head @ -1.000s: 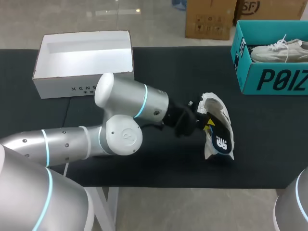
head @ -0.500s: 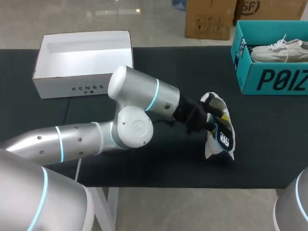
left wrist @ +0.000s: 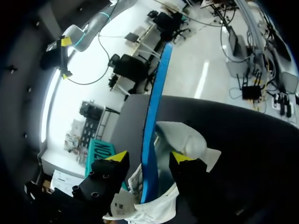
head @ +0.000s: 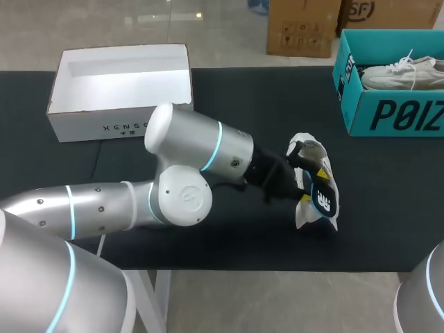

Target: Take the shoe out of the shoebox, open the shoe tongue, remove and reinsert the insole, then place the shoe into the shoebox

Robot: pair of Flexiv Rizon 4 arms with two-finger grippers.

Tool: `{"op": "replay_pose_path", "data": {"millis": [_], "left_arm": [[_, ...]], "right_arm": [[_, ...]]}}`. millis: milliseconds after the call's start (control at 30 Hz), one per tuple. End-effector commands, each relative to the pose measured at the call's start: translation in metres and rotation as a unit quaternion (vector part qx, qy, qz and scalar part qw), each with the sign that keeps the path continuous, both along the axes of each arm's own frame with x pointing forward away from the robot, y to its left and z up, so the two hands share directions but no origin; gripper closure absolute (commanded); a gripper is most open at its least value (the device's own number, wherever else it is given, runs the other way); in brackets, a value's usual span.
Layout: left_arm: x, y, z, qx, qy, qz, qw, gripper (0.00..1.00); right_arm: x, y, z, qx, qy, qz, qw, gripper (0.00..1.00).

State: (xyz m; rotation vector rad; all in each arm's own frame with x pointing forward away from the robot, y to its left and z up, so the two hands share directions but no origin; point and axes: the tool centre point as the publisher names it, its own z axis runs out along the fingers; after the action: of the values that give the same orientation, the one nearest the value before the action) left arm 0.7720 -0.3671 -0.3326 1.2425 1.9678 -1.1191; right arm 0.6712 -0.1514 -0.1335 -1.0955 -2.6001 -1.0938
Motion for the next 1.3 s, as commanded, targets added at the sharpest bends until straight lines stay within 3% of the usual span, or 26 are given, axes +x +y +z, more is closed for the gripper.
{"op": "replay_pose_path", "data": {"millis": [33,100,567,700,767,800,1067,1300], "left_arm": [[-0.005,0.012,0.008,0.007,-0.004,0.006,1.0,0.45],[-0.005,0.013,0.008,0.009,-0.005,0.008,1.0,0.51],[0.003,0.007,-0.003,0.02,-0.005,0.004,1.0,0.68],[0.005,0.003,-0.003,0.023,-0.008,0.001,1.0,0.8],[0.006,0.002,-0.002,0.024,-0.009,0.0,1.0,0.96],[0.006,0.002,-0.002,0.024,-0.01,0.0,1.0,0.98],[0.009,0.004,-0.011,0.03,-0.011,0.003,0.999,1.0],[0.028,0.01,-0.015,0.047,-0.025,0.006,0.999,1.0]], "right_arm": [[0.001,0.0,0.0,-0.001,0.001,0.0,1.0,0.0],[0.001,0.0,0.0,-0.001,0.001,0.0,1.0,0.0],[0.001,0.0,0.0,-0.001,0.001,0.0,1.0,0.0],[0.001,0.0,0.0,-0.001,0.001,0.0,1.0,0.0],[0.001,0.0,0.0,-0.001,0.001,0.0,1.0,0.0],[0.001,0.0,0.0,-0.001,0.001,0.0,1.0,0.0],[0.001,0.0,0.0,-0.001,0.001,0.0,1.0,0.0],[0.001,0.0,0.0,-0.001,0.001,0.0,1.0,0.0]]}}
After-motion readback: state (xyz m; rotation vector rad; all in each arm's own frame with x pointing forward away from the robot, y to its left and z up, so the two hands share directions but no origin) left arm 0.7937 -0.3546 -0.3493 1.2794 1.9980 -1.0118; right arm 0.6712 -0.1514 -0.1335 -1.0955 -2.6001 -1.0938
